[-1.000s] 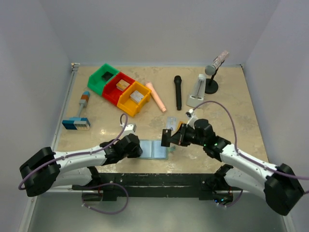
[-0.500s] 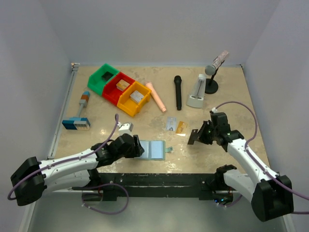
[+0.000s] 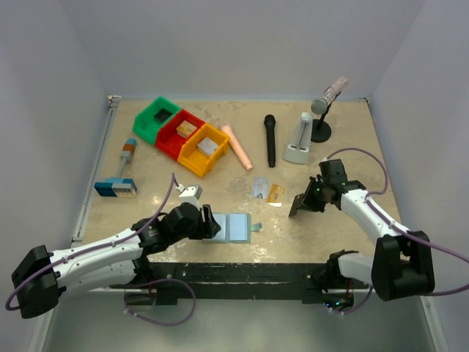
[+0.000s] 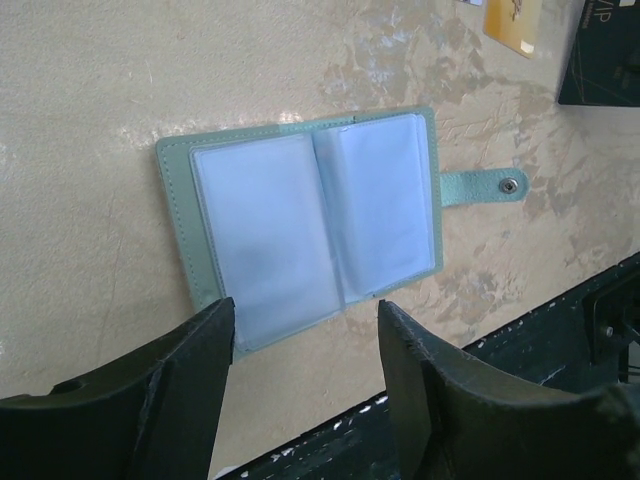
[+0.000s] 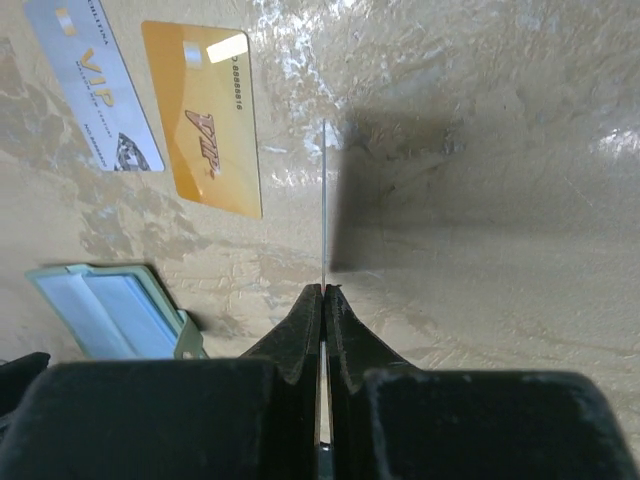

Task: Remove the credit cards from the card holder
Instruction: Place the credit card at the center of the board.

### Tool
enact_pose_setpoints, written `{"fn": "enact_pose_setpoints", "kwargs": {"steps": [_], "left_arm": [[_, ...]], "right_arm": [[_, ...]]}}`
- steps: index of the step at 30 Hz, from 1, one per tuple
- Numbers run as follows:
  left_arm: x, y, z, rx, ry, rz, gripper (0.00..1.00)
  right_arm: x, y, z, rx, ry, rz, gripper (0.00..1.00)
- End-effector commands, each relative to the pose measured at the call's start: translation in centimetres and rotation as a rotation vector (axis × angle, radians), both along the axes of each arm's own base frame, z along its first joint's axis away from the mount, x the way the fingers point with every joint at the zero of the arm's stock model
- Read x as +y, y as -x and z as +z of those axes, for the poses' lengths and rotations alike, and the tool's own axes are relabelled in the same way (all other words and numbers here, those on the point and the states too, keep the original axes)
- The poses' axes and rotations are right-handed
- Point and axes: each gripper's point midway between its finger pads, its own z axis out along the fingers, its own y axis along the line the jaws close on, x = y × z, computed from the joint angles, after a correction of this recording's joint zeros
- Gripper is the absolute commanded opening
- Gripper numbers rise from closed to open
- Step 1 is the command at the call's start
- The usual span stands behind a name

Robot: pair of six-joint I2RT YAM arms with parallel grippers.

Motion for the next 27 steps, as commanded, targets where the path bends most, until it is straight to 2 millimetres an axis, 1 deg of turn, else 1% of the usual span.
{"fn": "enact_pose_setpoints", "kwargs": {"steps": [1,7,10,15,18,23,27], "left_arm": [[-0.48,-0.14,1.24,-0.029,0.015,-0.028,0.64],[-0.39,-0.09,1.01,-0.022,0.005,-0.028,0.64],[-0.5,-0.1,1.12,-0.022,0.007,-0.032,0.64],[-0.4,-0.03,1.06,-0.021,0.005,-0.032,0.64],[-0.36,0.0,1.04,-0.02,0.004,-0.032,0.64],[-0.31,-0.04,1.09,-0.021,-0.001,-0.03,0.64],[-0.31,-0.04,0.89,-0.015,-0.008,-0.031,0.64]], "right_arm": [[-0.06,-1.19,0.59,0.016,-0.001,0.008,0.0],[-0.3,-1.93,0.79,0.055,0.008,-0.009,0.0],[-0.5,-1.91,0.72,0.071,0.024,-0.012,0.01],[-0.91,-1.68,0.48,0.079,0.042,-0.008,0.12],[-0.98,-1.7,0.47,0.081,0.045,-0.008,0.18],[-1.0,-1.82,0.5,0.083,0.046,-0.003,0.24],[-1.01,-1.95,0.53,0.084,0.046,-0.001,0.27]]}}
